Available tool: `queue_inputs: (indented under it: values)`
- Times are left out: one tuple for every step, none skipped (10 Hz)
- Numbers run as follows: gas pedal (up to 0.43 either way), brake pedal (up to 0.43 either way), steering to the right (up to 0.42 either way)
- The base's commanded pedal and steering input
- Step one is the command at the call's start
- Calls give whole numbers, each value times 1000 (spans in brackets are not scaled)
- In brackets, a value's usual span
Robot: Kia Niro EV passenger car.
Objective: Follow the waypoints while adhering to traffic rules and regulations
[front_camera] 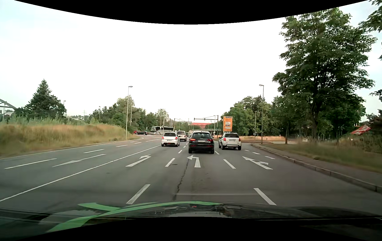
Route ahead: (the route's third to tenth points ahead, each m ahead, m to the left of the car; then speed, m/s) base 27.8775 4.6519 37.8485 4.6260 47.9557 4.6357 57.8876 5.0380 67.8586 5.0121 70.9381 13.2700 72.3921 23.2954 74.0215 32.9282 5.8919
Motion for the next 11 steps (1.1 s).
queue_inputs:
  values:
    - [228,0,-11]
    - [228,0,-11]
    - [228,0,-11]
    - [228,0,-11]
    - [220,0,-11]
    - [209,0,-11]
    - [177,0,-11]
    - [169,0,-11]
    - [138,0,-11]
    - [118,0,-11]
    - [98,0,-11]
